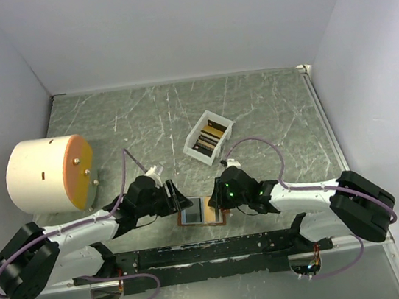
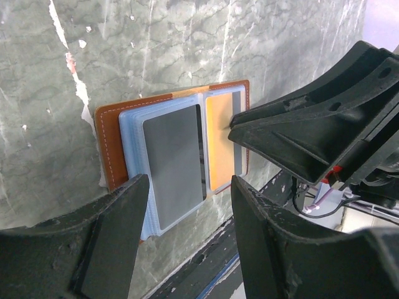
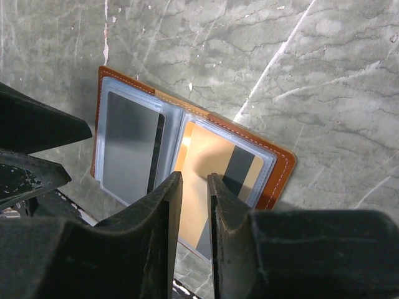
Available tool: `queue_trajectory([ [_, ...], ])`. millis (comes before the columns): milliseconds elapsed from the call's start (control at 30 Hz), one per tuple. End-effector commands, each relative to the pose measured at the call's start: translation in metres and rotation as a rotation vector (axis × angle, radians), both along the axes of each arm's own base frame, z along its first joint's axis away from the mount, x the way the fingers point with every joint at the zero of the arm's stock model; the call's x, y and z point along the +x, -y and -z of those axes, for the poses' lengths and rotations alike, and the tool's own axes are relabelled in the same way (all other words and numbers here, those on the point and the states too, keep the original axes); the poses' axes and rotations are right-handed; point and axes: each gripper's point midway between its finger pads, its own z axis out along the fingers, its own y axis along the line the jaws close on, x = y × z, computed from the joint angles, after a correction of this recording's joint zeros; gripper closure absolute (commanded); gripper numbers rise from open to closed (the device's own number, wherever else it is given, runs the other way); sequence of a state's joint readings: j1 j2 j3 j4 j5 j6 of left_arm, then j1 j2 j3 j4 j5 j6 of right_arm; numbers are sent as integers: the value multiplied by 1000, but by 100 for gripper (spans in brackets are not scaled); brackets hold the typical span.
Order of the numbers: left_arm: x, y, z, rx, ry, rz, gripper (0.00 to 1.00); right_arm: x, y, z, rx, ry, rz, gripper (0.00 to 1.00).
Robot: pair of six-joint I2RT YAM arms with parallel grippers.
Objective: Put the credit cards into the card holder
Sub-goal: Turn over the card slot in the card holder.
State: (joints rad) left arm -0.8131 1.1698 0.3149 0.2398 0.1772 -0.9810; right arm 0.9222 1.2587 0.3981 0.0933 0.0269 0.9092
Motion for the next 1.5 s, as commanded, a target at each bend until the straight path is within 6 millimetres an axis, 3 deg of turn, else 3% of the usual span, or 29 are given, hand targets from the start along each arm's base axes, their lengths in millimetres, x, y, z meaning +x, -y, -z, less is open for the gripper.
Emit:
queue_trajectory([
  [0, 3, 10, -12, -58, 15, 19, 34, -5, 12, 11, -48, -11, 12, 76],
  [567, 3, 12, 2, -41, -6, 28, 34, -4, 11, 10, -45, -9, 13, 76],
  [1167, -7, 28, -4, -163, -46, 76, 34, -5, 11, 12, -44, -11, 12, 76],
  [1467, -8, 37, -20, -246, -35, 96, 34, -5, 11, 12, -41, -12, 11, 77],
])
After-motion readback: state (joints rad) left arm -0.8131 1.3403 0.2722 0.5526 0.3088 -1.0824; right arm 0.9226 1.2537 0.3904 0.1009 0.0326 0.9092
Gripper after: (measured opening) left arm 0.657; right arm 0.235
